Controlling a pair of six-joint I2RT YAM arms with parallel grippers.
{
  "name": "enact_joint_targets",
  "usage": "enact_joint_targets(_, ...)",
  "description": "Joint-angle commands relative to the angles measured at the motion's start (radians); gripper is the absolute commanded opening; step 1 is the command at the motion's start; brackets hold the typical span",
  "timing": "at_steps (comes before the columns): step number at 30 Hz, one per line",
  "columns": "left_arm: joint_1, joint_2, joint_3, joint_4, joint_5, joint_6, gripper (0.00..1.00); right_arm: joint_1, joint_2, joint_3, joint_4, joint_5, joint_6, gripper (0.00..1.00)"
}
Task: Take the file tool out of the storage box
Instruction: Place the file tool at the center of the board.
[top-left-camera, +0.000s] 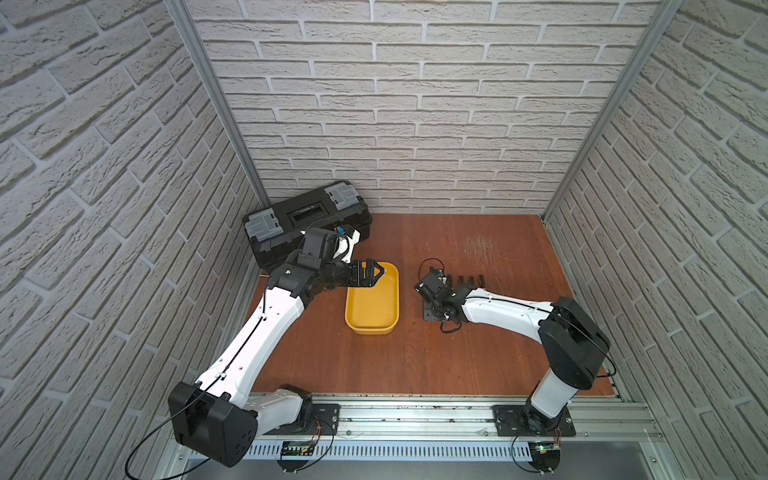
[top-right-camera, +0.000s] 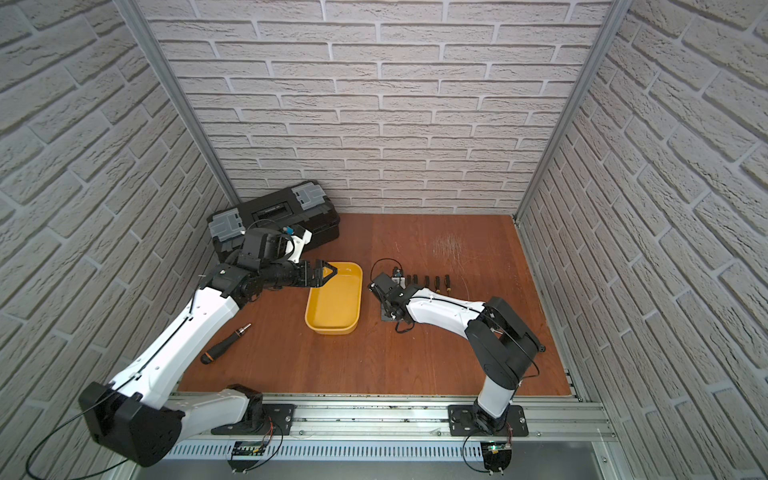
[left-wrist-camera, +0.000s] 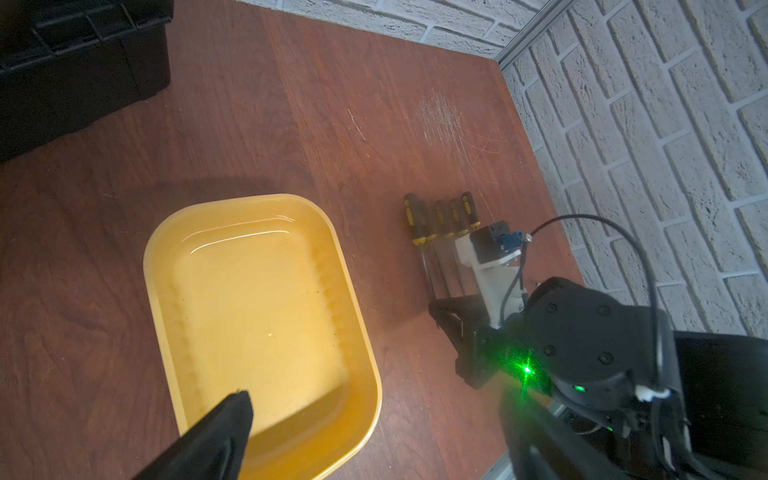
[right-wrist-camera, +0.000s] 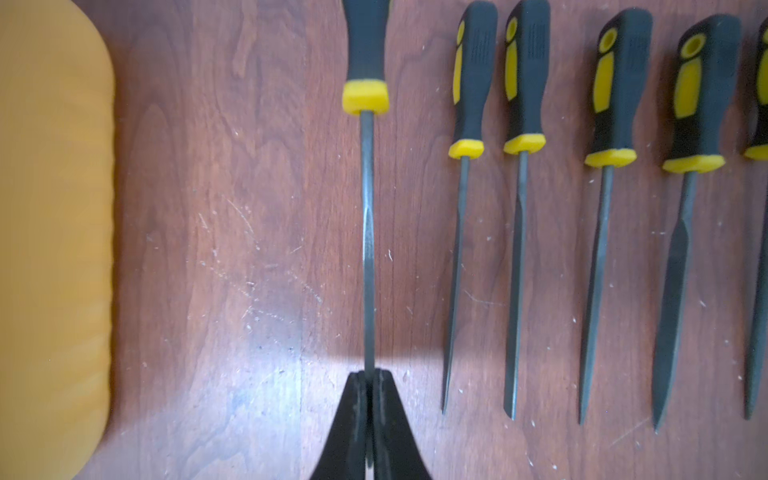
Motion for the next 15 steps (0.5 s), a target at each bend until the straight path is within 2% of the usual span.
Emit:
enact_joint_targets(1, 0.008, -0.02, -0.019, 0.021, -0.016, 0.007, 0.98, -0.007, 0.011, 0.006, 0.015, 0.017, 0.008, 0.03)
enact_joint_targets(15, 0.007, -0.027, -0.03, 0.027, -0.034, 0.001, 0.99, -0.041, 0.029, -0.044, 0.062, -0.009, 0.014, 0.03)
